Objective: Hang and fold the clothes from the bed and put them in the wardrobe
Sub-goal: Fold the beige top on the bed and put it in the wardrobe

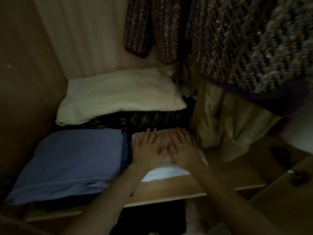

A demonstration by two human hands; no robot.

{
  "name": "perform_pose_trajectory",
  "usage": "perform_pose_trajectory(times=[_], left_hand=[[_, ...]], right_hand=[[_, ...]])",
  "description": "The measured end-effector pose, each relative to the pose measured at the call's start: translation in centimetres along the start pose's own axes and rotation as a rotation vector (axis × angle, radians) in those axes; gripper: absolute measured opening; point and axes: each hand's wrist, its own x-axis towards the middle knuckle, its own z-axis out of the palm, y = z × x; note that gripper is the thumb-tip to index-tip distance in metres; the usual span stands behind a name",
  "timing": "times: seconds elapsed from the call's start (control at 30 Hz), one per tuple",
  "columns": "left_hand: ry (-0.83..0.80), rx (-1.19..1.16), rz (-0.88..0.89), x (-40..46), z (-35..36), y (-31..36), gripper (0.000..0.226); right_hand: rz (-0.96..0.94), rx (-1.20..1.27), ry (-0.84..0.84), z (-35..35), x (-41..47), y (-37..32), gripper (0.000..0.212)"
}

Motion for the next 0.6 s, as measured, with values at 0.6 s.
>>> perform_pose_trajectory(times=[0.6], left_hand=[[0.302,0.138,0.161,-15.7,-1.9,10.3,0.061]], right_hand=[[0.005,0.007,0.092,-5.8,-19.6,1.1,0.061]])
